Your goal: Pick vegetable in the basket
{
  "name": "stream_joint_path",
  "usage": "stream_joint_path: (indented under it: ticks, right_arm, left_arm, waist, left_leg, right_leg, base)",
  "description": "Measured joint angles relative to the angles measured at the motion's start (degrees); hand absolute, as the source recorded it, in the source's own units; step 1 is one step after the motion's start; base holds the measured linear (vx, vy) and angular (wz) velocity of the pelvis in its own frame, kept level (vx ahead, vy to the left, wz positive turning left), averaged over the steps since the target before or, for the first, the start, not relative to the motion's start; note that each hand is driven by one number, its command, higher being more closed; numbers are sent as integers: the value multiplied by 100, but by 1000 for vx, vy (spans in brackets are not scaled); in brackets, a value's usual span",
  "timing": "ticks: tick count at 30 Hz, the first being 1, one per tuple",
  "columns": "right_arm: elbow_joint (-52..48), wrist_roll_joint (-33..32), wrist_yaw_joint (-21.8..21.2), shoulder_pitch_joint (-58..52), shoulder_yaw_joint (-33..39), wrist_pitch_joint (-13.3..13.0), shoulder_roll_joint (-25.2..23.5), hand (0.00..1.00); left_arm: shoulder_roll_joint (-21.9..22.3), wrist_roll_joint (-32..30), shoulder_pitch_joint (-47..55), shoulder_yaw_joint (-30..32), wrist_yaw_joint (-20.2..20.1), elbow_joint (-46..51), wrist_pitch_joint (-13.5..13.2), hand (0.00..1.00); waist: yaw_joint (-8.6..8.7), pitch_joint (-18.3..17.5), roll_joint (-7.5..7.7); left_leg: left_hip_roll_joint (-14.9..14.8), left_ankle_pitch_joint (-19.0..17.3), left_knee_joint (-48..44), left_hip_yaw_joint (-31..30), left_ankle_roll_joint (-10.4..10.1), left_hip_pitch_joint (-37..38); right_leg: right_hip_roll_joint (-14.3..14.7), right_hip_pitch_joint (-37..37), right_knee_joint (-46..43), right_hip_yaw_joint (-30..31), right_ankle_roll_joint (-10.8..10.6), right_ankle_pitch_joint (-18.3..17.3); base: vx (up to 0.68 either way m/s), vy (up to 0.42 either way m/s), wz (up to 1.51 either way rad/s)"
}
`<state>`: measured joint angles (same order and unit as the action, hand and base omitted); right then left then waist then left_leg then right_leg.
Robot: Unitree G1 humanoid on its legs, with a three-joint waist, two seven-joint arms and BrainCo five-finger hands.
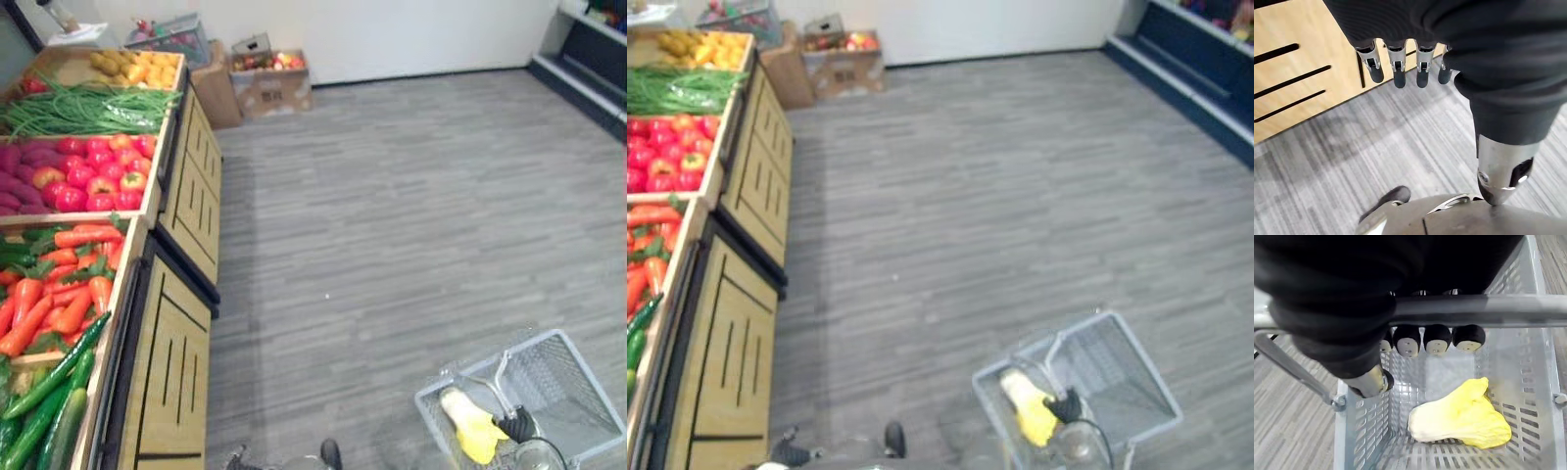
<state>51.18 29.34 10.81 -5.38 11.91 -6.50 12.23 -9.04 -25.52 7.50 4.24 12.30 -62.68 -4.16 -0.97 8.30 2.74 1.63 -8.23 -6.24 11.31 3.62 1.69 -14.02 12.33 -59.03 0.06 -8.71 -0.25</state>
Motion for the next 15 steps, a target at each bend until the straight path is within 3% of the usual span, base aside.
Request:
stream_joint_path:
  ticks: [2,4,7,8,10,11,12,13,14,15]
  right_arm:
    - [58,-11,5,-9,38,6,3,100]
    - [85,-18,4,23,129,5,6,100]
    - [143,-69,6,57,219,7,6,100]
    - [152,-68,-2,50,295,17,-8,100]
    - [153,-68,-6,54,414,52,-8,100]
    - [154,-72,-7,54,474,92,-11,100]
    - [178,-67,-9,34,610,139,30,100]
    - [179,-66,-6,5,663,143,54,100]
    - [197,-66,-12,-4,810,149,59,100]
    - [275,-67,-18,58,891,156,65,100]
  left_arm:
    - [-13,18,-61,-58,-27,6,0,0]
    - [-5,51,-114,-36,-27,17,-6,0]
    - [43,49,-177,40,-26,128,-17,0]
    - [46,48,-217,67,-25,123,-21,0]
    - [104,47,-216,159,-26,112,-19,0]
    - [108,48,-205,277,-26,107,-19,0]
    - [186,48,-223,411,-25,94,-14,0]
    - [243,49,-216,415,-27,41,-27,0]
    - [322,48,-337,434,-29,-63,-33,0]
    - [462,48,-329,583,-23,-100,-26,0]
  waist:
    - [147,1,-3]
    - [232,30,-61]
    - [250,82,-167]
    - [247,92,-151]
    - [239,119,-100]
    - [241,122,-76]
    - [252,118,-183]
    - [255,99,-233]
    - [236,62,-393]
    - [244,67,-431]
  left_leg:
    - [-66,-127,28,-266,17,337]
    - [-190,-241,45,-443,-46,540]
    - [-469,-517,48,-736,-272,778]
    - [-543,-653,26,-856,-378,840]
    - [-654,-924,3,-995,-593,1005]
    - [-711,-1106,18,-1067,-682,1102]
    - [-950,-1325,9,-1159,-707,1254]
    - [-1028,-1347,-19,-1228,-711,1257]
    - [-1160,-1235,-180,-1377,-778,1225]
    - [-1297,-957,-503,-1535,-840,1103]
  right_leg:
    - [160,308,-135,-337,207,-692]
    - [341,516,641,-584,393,-926]
    - [672,655,3019,-605,327,-824]
    - [679,659,4034,-511,231,-615]
    - [610,651,5190,-253,158,-218]
    - [539,647,5336,-175,78,-132]
    - [684,786,4790,-306,-28,306]
    - [763,936,4445,-359,-19,298]
    - [809,1146,3829,-442,245,129]
    - [871,1196,3406,-593,528,-229]
  base:
    - [364,-40,71]
    - [388,-113,60]
    - [397,-206,52]
    - [336,-234,45]
    - [464,-363,41]
    - [490,-423,44]
    - [490,-444,44]
    - [516,-443,49]
    - [606,-520,45]
    - [598,-502,38]
